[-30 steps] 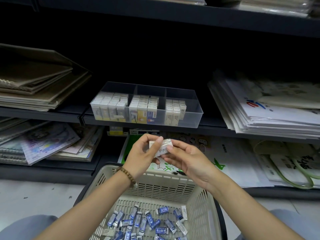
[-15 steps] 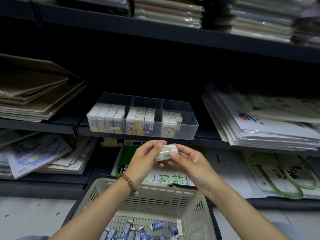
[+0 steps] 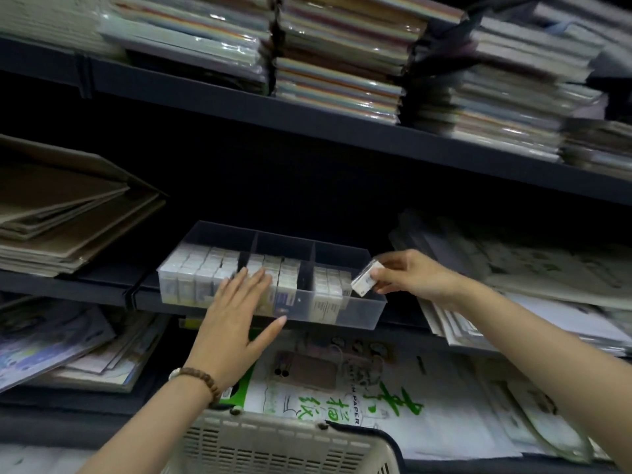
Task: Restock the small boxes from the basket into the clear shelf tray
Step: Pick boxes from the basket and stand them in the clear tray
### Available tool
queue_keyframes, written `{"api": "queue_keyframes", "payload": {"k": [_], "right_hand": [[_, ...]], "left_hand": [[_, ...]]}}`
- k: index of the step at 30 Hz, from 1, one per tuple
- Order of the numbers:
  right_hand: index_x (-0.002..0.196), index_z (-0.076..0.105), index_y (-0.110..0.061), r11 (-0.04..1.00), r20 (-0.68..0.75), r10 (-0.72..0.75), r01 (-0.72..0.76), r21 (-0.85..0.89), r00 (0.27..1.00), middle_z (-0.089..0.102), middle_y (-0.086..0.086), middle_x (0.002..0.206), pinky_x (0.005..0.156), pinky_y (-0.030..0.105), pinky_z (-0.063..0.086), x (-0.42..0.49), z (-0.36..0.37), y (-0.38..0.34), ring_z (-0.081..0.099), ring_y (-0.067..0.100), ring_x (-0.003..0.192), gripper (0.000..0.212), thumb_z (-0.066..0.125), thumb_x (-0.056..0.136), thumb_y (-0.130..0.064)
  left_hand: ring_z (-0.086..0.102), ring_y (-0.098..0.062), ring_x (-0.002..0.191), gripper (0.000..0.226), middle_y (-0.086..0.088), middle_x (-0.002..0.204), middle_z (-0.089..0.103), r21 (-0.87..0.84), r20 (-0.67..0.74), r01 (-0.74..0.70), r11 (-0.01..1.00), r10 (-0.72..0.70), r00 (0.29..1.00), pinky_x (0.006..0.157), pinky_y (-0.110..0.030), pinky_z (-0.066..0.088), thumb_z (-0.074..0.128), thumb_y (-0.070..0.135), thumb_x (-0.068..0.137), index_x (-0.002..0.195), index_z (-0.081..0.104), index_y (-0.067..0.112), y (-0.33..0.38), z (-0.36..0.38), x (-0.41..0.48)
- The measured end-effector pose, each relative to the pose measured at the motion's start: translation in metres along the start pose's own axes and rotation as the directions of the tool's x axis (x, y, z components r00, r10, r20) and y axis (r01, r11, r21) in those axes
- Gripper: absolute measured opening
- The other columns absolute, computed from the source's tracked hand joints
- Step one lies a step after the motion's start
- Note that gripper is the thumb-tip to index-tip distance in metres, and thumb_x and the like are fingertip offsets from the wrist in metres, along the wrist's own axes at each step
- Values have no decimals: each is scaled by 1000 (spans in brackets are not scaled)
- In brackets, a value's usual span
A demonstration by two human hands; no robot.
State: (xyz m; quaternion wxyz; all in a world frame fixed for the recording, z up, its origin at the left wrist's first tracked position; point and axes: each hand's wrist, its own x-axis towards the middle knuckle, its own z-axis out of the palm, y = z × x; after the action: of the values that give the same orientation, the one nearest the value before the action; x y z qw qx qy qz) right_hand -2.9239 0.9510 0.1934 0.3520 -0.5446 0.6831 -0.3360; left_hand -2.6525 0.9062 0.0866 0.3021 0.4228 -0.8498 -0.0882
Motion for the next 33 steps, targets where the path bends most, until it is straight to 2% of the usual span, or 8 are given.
{"api": "queue_keyframes", "payload": {"k": [8, 12, 17, 21, 23, 25, 29, 33], "right_hand": [[118, 55, 3, 990, 115, 107, -96, -102, 988, 67, 8, 100, 74, 18, 57, 20, 1, -13, 69, 9, 79, 33, 61, 90, -13], [129, 51, 2, 977, 120, 93, -68, -200, 988, 62, 12, 115, 83, 23, 55, 19, -2, -15, 68, 15, 92, 44, 62, 89, -13], [127, 54, -8, 926, 50, -5, 24, -377, 999, 64, 3, 111, 66, 6, 48, 12, 15, -11, 65, 9, 89, 47, 70, 84, -20], [124, 55, -10, 935, 13, 82, -72, -346, 997, 62, 3, 113, 78, 13, 49, 10, 19, -5, 61, 11, 97, 50, 73, 81, -26], [119, 58, -7, 963, 34, 154, -142, -229, 988, 66, 5, 109, 88, 22, 52, 10, 19, -3, 65, 13, 98, 45, 71, 82, -29], [115, 63, -4, 977, 19, 193, -191, -91, 981, 70, 6, 102, 83, 21, 55, 12, 19, -3, 69, 12, 91, 39, 68, 85, -29], [111, 66, -3, 968, -44, 250, -251, -21, 967, 71, 7, 92, 59, 13, 54, 16, 21, -2, 69, 8, 72, 31, 70, 84, -16], [108, 65, 0, 962, -81, 268, -271, -28, 960, 69, 12, 96, 65, 16, 57, 23, 28, -2, 68, 15, 79, 32, 74, 79, -9]], "left_hand": [[-11, 5, 139, 84, 23, 148, 3, 30, -18, 2, 1000, -1, 1000, 113, -20, -11, 3, 78, 77, 147, 14, 32, -5, 6, -2], [-12, 6, 138, 81, 25, 146, 3, 27, -36, -1, 1000, 2, 999, 110, -16, -17, 5, 76, 78, 146, 15, 32, -4, 7, -1], [-6, 5, 138, 75, 21, 147, 14, 19, -55, -12, 1000, 13, 998, 108, -12, -20, 14, 72, 83, 145, 22, 29, -3, 7, -2], [-5, 5, 138, 73, 16, 150, 22, -13, -72, -3, 1000, 2, 997, 108, -11, -20, 19, 69, 85, 144, 26, 28, -1, 9, -1], [-4, 6, 138, 73, 15, 150, 23, -11, -78, -2, 1000, 1, 997, 108, -11, -20, 18, 69, 84, 144, 27, 28, -1, 10, -1], [-5, 6, 137, 74, 15, 150, 22, -1, -83, -1, 1000, 1, 997, 107, -11, -20, 17, 70, 83, 144, 26, 29, -1, 10, -1], [-5, 5, 138, 75, 15, 151, 22, 8, -84, -6, 1000, 7, 996, 107, -12, -21, 15, 70, 83, 144, 25, 29, -1, 9, -1], [-4, 5, 137, 74, 15, 151, 22, 14, -88, -9, 1000, 10, 996, 107, -11, -22, 15, 69, 84, 144, 25, 29, -1, 9, -1]]}}
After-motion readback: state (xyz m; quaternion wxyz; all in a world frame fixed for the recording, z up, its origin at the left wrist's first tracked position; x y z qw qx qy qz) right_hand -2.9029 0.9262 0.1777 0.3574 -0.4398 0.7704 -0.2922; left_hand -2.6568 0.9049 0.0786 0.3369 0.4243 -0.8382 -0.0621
